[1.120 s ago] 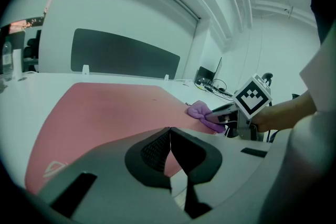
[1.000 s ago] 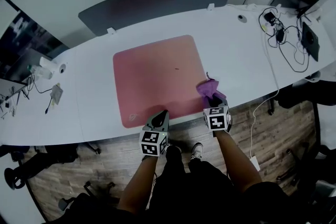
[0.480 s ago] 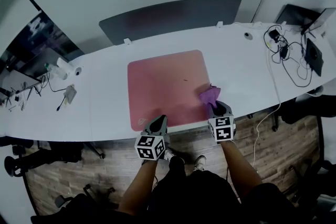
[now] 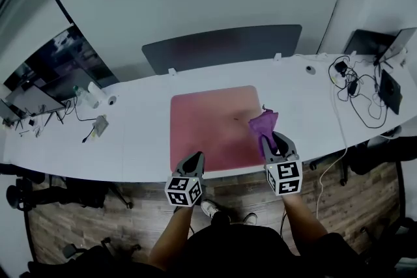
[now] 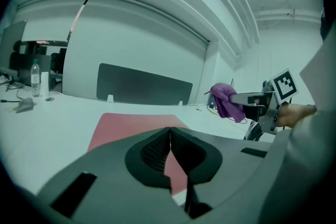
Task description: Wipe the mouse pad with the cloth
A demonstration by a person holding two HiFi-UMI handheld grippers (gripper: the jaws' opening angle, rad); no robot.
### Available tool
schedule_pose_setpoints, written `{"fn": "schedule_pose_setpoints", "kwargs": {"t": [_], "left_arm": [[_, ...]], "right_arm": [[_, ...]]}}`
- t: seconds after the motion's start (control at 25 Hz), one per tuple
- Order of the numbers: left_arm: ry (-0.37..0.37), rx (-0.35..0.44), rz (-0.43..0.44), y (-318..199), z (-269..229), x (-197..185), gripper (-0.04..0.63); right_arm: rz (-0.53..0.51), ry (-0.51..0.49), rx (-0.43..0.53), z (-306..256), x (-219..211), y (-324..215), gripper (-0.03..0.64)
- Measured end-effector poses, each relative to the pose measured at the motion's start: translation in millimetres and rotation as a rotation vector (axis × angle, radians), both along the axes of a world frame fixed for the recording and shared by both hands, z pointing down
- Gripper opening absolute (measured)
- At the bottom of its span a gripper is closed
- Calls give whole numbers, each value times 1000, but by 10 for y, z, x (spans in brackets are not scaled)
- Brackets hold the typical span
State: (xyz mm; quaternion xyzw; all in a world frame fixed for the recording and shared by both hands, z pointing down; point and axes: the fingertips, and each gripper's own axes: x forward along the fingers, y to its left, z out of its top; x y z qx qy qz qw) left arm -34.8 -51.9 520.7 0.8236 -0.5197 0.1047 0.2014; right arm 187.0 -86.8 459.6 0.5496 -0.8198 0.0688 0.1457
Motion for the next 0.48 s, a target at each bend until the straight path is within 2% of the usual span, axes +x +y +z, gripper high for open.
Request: {"fn": "schedule_pose_setpoints", "kwargs": {"t": [0.24,0.48], "left_arm": [[-5,4,-24,60,-47,-106,21],[-18,55,-26,46,-244,-126,21]], "right_arm": [[-62,19,88,-387,-189,82,84],[-68,-13,110,-465,-255,64,84]]}}
